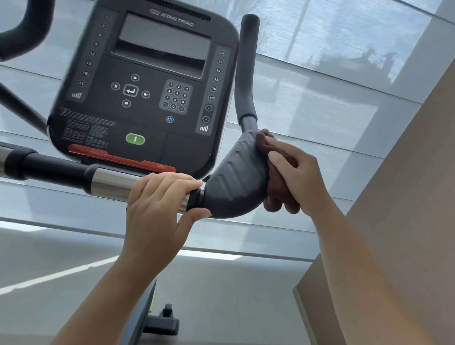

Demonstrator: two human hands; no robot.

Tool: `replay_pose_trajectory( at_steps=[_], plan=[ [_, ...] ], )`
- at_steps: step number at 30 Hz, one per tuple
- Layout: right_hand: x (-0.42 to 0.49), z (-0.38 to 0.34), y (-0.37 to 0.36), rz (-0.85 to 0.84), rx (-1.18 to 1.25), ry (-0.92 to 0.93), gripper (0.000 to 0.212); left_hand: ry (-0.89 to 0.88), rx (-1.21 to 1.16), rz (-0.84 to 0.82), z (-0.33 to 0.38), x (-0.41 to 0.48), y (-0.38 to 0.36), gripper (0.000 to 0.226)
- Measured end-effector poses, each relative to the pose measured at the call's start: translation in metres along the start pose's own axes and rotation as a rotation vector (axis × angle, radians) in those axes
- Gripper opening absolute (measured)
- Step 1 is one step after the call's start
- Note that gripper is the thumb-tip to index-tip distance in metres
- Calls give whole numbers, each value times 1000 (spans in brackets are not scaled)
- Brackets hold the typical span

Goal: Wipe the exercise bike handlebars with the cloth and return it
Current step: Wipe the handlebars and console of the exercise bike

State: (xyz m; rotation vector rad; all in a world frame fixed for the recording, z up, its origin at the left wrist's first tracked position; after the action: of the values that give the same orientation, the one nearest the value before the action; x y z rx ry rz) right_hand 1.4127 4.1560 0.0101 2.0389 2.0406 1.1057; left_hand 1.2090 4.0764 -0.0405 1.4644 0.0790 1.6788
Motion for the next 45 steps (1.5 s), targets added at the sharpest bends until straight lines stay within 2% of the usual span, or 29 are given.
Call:
replay_pose_trajectory(
  at_steps=[5,9,11,13,18,23,25,28,29,34,38,45],
  plan=[
    [-39,-1,-11,187,-81,-59,31,8,-10,0,1,1,-1,43],
    [-83,-6,-39,509,-7,-96,31,5,-6,3,2,-1,-1,43],
    [-99,-14,-57,619,-21,-66,32,2,3,13,2,0,1,42],
    [-109,-23,-70,649,-71,4,33,-1,3,13,3,1,2,37],
    [-113,-27,-57,537,-118,125,34,-7,-9,-32,2,-1,3,35],
    [-64,-56,-7,446,-397,385,31,-54,-16,-41,0,-2,3,40],
    [-18,-63,0,257,-525,391,31,-53,-18,-40,-1,-2,2,41],
    [34,-51,-18,-207,-665,160,31,-58,-13,-28,-2,-2,0,41],
    [40,-46,-23,-292,-669,104,31,-63,-12,-20,-3,-1,-1,41],
    [28,-52,-27,-263,-640,154,30,-93,1,9,-5,-2,-2,38],
    [-3,-61,-35,-302,-671,237,31,-106,-1,22,-5,-2,0,38],
    [-47,-65,-43,-299,-700,322,31,-74,-14,-6,-5,-3,1,39]
  ],
)
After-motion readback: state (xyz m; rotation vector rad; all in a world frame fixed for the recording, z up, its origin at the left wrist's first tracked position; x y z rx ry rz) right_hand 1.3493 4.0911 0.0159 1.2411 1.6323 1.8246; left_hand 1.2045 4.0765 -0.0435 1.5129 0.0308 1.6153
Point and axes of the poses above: each hand's wrist, its own x-axis towards the middle knuckle, its own y-axis out of the back of the hand, z = x × y, the point moved 7 cm from there along x, towards the middle knuckle, and after that the axes turned 6 degrees about -z, right-handed, at the moved point
